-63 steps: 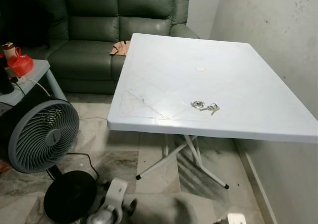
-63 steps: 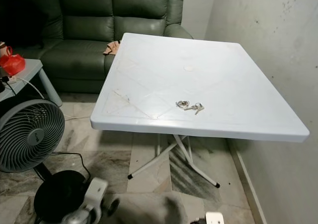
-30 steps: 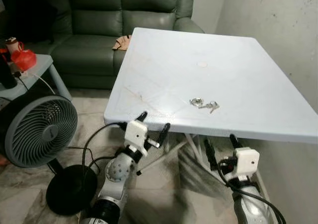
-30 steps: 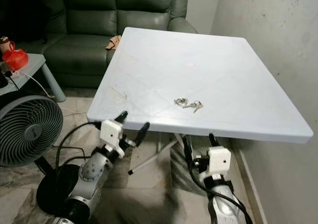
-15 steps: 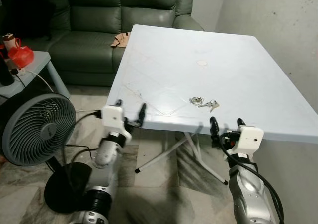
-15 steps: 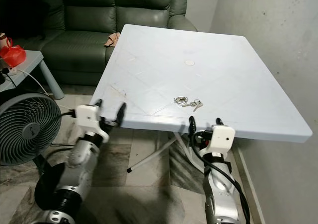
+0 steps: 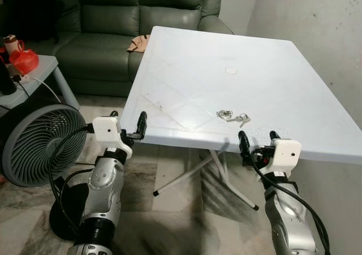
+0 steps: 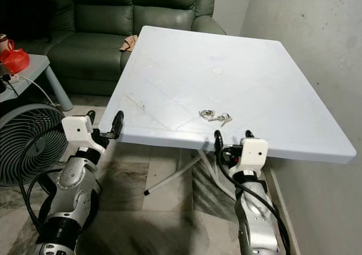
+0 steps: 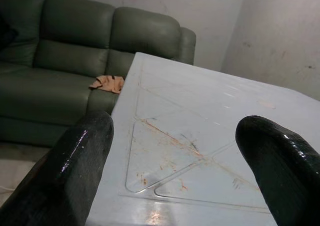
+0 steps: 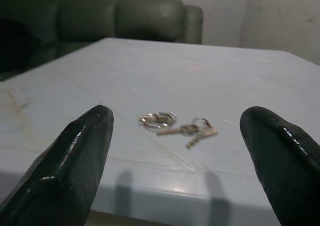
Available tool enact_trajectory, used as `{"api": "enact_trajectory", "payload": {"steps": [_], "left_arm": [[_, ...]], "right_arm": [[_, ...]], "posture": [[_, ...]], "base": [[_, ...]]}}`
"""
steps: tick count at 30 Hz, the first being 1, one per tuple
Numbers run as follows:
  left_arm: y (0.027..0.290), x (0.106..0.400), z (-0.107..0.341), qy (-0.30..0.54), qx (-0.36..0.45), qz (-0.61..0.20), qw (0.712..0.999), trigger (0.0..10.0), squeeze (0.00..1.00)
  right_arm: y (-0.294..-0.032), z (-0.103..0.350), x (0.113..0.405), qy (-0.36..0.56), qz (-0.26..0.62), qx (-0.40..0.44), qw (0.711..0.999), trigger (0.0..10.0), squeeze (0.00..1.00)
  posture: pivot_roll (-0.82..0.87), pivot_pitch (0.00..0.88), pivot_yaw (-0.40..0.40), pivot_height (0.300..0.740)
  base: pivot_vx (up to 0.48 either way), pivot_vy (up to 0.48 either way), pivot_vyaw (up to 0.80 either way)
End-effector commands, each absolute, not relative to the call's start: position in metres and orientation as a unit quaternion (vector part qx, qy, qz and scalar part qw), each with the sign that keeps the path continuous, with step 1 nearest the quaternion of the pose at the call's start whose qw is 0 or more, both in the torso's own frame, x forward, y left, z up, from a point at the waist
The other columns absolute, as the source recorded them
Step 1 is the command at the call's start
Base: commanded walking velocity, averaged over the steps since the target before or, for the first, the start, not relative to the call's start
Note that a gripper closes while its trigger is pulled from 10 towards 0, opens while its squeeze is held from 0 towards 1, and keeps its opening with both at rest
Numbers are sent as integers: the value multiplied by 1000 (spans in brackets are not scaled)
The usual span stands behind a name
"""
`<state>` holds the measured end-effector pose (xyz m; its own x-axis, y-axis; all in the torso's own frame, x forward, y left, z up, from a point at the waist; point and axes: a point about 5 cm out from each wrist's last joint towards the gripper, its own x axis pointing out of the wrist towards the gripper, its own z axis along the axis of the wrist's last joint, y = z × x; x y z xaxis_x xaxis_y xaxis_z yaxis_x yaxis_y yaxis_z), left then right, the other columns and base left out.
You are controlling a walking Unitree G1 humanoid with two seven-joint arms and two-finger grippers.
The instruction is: Hang keys on a hook
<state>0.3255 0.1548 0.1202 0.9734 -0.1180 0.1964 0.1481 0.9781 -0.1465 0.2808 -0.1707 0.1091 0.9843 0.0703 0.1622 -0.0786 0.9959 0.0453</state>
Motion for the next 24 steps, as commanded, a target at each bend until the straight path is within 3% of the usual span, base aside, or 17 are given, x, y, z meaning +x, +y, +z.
{"api": "enact_trajectory", "payload": {"steps": [1,10,24], "left_arm": [[160,324,122,-92,-87,-66,990,10000,0],[161,321,121,-85,-93,-67,990,10000,0],[158,322,123,-77,-101,-75,989,10000,0]], "right_arm": [[-172,117,280,-93,45,29,994,10000,0],[-172,118,276,-94,58,27,993,10000,0],[-173,120,275,-94,61,31,993,10000,0]], "posture": [[2,25,-83,711],[3,32,-84,711],[-2,38,-77,711]], "base": [[0,0,0],[0,0,0],[359,0,0]]}}
